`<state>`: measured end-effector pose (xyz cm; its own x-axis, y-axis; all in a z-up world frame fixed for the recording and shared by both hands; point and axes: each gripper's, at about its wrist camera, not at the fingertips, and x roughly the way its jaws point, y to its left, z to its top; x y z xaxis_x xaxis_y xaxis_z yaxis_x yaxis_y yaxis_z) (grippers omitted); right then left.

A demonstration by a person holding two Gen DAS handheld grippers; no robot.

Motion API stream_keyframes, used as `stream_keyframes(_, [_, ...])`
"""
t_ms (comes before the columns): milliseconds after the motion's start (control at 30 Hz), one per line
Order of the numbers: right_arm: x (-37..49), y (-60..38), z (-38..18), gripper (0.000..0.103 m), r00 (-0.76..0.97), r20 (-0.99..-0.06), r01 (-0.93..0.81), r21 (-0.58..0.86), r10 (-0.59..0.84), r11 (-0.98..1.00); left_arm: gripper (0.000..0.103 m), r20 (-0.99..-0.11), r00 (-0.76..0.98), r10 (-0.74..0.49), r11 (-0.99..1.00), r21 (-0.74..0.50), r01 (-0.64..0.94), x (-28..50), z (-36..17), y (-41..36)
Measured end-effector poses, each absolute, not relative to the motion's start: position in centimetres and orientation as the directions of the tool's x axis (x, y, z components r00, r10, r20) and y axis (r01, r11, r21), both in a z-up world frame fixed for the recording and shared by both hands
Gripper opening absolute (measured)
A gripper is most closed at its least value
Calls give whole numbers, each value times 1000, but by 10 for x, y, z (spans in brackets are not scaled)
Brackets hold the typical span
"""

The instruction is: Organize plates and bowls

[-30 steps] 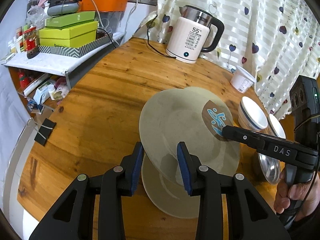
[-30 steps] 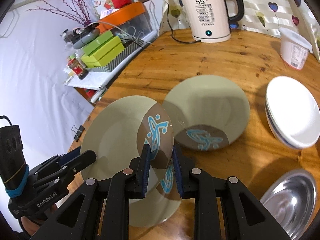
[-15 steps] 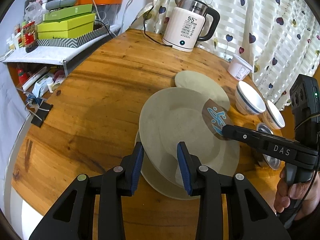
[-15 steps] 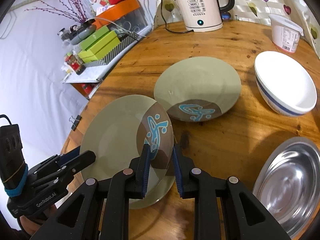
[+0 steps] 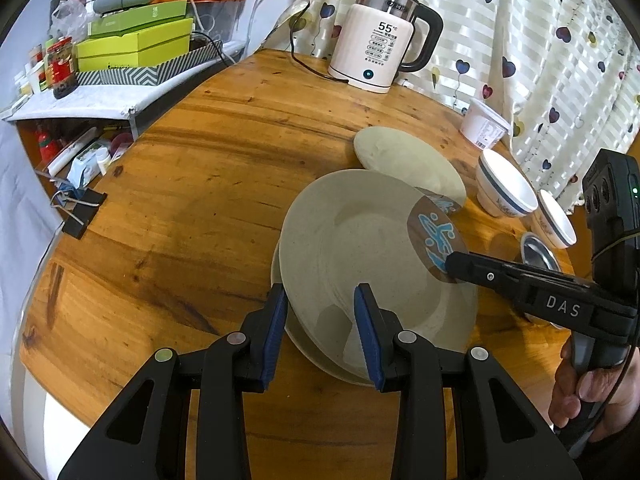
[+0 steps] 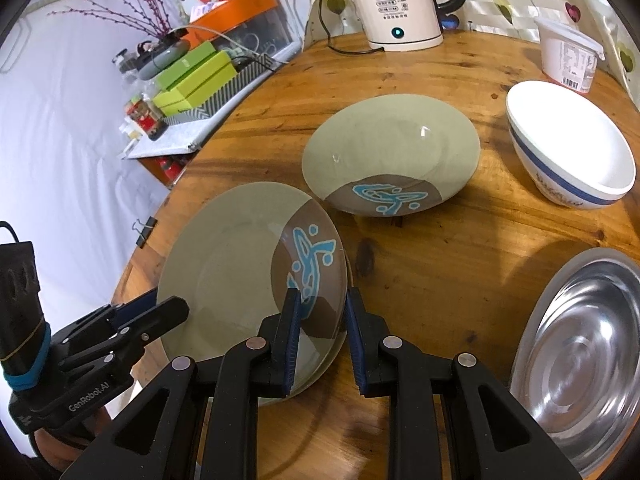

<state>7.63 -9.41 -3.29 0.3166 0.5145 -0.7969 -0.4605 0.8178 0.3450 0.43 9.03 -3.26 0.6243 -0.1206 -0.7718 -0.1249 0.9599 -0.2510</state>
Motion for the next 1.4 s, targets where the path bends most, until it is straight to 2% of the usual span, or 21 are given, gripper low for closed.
stream_keyframes(1400, [70, -94, -32, 25, 357, -793, -472, 302, 494, 828, 36, -769, 625, -134, 951, -278, -138, 6, -36, 99])
